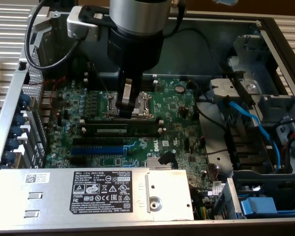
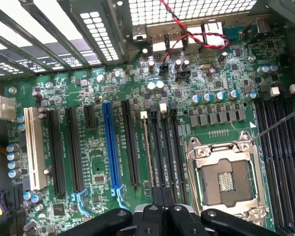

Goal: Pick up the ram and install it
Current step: 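Press down the ram until it locks into place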

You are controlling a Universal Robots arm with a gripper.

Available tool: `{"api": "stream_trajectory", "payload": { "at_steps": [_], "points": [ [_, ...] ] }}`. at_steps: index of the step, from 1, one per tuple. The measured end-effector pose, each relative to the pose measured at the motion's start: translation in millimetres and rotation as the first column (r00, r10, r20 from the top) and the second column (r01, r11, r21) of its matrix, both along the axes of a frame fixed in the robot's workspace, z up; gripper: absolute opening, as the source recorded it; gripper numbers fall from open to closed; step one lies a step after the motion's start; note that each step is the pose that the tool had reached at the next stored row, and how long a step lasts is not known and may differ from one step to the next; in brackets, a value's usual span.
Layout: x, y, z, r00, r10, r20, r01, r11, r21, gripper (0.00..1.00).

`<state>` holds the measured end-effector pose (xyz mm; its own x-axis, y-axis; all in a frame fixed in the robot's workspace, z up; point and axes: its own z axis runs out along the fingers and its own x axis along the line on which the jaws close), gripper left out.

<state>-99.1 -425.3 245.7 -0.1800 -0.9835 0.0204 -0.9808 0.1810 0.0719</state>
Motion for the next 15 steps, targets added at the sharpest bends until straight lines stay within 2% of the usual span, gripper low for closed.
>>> {"api": "stream_trajectory", "payload": {
  "at_steps": [7,15],
  "points": [
    [0.0,0.0,0.0,0.9955,-0.095,-0.0015,0.095,0.9955,-0.0002,0.1],
    [0.0,0.0,0.0,0.9809,-0.194,-0.0041,0.194,0.9809,-0.0005,0.1]
  ]
}}
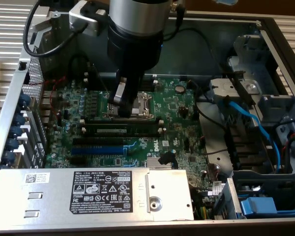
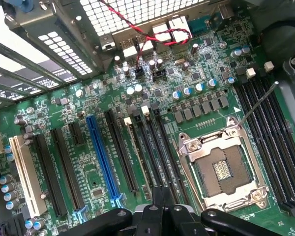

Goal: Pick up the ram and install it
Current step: 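Press down the ram until it locks into place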

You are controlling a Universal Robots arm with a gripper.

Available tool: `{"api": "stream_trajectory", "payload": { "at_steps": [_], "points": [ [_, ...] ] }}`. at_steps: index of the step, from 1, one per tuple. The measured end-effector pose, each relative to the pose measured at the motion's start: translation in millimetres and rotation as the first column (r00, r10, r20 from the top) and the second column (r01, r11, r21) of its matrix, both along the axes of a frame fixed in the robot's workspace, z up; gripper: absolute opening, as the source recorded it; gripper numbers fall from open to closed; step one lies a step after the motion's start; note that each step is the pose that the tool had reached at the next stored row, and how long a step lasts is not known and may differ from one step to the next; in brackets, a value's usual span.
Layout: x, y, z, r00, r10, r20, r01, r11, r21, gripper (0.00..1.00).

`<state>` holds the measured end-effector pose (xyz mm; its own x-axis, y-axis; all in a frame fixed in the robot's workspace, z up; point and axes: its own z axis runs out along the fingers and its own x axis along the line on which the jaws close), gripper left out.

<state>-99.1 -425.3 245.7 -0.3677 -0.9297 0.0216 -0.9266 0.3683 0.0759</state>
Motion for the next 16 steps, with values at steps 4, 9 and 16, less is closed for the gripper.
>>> {"api": "stream_trajectory", "payload": {
  "at_steps": [4,9,16],
  "points": [
    [0.0,0.0,0.0,0.9988,-0.049,-0.0017,0.049,0.9988,0.0,0.1],
    [0.0,0.0,0.0,0.9932,-0.117,-0.0022,0.117,0.9932,0.0,0.1],
    [0.0,0.0,0.0,0.9785,-0.206,-0.0021,0.206,0.9785,-0.0014,0.1]
  ]
}}
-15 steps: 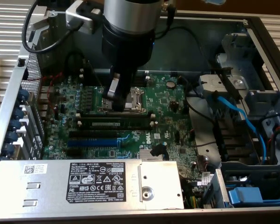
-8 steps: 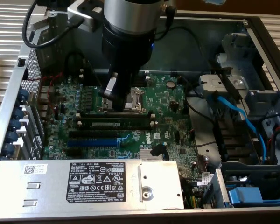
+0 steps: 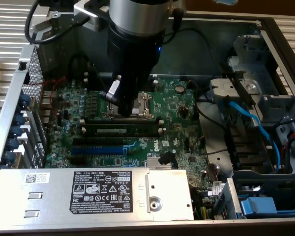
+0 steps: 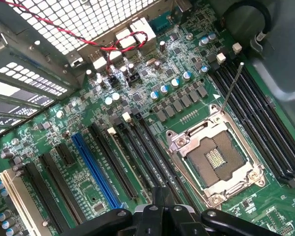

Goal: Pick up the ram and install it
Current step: 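Press down the ram until it locks into place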

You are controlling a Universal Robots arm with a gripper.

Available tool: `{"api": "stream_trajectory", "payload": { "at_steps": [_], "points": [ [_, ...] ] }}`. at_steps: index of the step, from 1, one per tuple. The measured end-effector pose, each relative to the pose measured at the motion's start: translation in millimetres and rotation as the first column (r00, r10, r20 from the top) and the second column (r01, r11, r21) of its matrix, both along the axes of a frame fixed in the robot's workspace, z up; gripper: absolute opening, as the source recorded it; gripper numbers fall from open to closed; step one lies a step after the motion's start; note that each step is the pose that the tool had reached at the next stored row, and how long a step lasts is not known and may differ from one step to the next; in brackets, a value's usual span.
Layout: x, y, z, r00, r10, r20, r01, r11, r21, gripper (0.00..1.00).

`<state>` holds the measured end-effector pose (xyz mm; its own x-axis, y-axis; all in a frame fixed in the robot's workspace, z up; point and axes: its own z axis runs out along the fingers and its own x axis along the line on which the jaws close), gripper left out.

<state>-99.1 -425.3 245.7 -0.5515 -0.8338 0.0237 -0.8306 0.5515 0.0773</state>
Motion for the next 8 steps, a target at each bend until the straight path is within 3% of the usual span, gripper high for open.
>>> {"api": "stream_trajectory", "payload": {
  "at_steps": [4,8],
  "points": [
    [0.0,0.0,0.0,0.9992,-0.041,0.0003,0.041,0.9991,-0.0078,0.1],
    [0.0,0.0,0.7,0.9973,-0.073,0.0012,0.073,0.997,-0.0242,0.1]
  ]
}}
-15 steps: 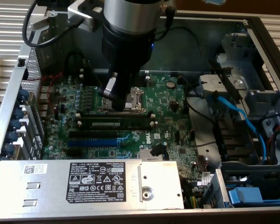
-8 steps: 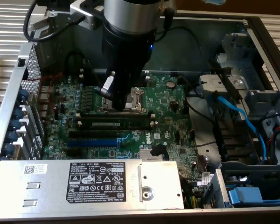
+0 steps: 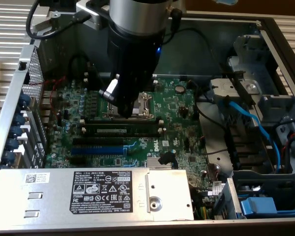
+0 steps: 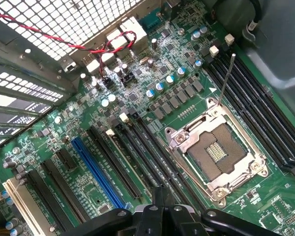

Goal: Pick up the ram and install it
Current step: 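Press down the ram until it locks into place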

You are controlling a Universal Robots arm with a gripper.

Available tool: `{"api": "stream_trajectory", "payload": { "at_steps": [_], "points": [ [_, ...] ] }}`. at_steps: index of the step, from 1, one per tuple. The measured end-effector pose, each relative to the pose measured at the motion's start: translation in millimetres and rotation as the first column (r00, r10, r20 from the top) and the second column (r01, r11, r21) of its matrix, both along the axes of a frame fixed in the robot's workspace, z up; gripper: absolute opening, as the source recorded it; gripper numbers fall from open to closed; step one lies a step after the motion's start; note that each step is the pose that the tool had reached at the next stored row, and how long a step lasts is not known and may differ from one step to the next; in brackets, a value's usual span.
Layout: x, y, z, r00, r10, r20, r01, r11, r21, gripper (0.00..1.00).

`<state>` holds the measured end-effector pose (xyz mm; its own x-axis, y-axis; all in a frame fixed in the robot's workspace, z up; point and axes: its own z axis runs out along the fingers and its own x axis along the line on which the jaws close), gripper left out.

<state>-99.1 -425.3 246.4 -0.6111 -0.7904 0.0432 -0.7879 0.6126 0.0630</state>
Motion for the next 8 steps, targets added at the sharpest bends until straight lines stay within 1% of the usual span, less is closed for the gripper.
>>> {"api": "stream_trajectory", "payload": {
  "at_steps": [2,3,8],
  "points": [
    [0.0,0.0,1.1,0.9999,-0.016,0.0,0.016,0.9998,-0.0083,0.1],
    [0.0,-0.1,2.0,0.9997,-0.024,0.0,0.024,0.9997,-0.0107,0.1],
    [0.0,0.0,3.7,0.9978,-0.067,0.0012,0.067,0.9976,-0.0188,0.1]
  ]
}}
